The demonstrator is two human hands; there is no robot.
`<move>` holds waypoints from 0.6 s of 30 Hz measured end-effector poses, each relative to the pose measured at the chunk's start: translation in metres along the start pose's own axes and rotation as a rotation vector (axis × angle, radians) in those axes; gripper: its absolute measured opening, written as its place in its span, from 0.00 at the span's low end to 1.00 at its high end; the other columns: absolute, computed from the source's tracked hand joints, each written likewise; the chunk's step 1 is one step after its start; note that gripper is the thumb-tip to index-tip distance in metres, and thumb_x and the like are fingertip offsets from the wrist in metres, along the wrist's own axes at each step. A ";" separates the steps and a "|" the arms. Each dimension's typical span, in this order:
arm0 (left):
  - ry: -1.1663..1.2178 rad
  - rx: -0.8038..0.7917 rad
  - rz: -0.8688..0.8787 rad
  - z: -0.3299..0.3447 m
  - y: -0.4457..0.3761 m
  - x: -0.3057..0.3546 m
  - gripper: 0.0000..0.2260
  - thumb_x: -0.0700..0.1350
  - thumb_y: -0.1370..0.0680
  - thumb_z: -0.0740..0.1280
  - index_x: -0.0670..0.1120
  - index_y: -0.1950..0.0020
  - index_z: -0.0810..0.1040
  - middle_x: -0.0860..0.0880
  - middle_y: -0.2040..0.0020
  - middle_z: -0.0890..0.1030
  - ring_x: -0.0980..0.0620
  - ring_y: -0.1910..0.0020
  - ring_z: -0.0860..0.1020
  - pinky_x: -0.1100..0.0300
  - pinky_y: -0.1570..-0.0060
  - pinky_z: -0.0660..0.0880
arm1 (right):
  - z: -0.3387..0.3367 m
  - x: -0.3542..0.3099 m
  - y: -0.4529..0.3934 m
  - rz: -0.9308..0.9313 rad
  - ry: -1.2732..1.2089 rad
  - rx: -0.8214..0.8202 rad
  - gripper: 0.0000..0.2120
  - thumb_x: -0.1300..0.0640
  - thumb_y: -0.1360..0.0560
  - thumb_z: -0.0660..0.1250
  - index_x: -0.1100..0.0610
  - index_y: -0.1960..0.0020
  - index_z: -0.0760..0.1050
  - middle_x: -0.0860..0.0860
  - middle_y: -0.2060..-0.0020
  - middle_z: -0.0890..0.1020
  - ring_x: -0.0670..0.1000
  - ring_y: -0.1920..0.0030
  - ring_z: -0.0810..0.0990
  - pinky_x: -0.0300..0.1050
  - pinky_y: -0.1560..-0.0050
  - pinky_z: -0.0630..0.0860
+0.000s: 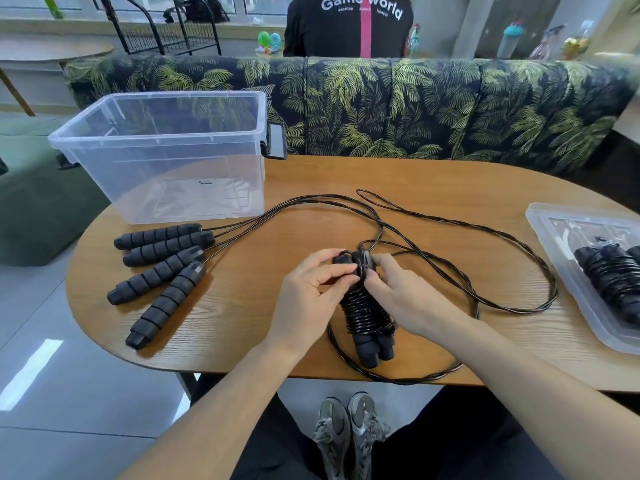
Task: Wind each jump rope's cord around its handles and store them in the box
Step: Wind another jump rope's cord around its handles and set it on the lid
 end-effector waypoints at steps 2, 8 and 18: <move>-0.049 -0.018 0.003 0.003 0.000 0.000 0.11 0.40 0.22 0.72 0.48 0.41 0.85 0.63 0.40 0.77 0.66 0.40 0.77 0.70 0.45 0.76 | -0.002 -0.003 -0.003 0.012 0.096 -0.016 0.18 0.43 0.16 0.51 0.49 0.31 0.64 0.49 0.60 0.80 0.49 0.63 0.80 0.41 0.68 0.72; -0.148 -0.076 0.032 0.006 -0.002 -0.002 0.12 0.44 0.20 0.70 0.51 0.36 0.82 0.59 0.35 0.75 0.64 0.34 0.73 0.66 0.38 0.75 | -0.007 -0.010 -0.010 0.025 0.139 -0.049 0.15 0.46 0.17 0.51 0.52 0.37 0.69 0.50 0.56 0.79 0.51 0.57 0.80 0.49 0.59 0.80; -0.045 -0.234 -0.064 0.023 0.007 -0.008 0.30 0.43 0.27 0.78 0.59 0.31 0.69 0.62 0.26 0.62 0.69 0.30 0.64 0.75 0.36 0.66 | -0.001 -0.003 -0.014 0.104 -0.091 -0.161 0.15 0.54 0.16 0.53 0.56 0.37 0.75 0.54 0.44 0.79 0.54 0.51 0.83 0.50 0.65 0.84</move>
Point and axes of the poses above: each hand's wrist, its own y-axis away from the middle knuckle, its own z-axis out of the palm, x = y × z, the point moved 7 cm from there along -y, towards the middle knuckle
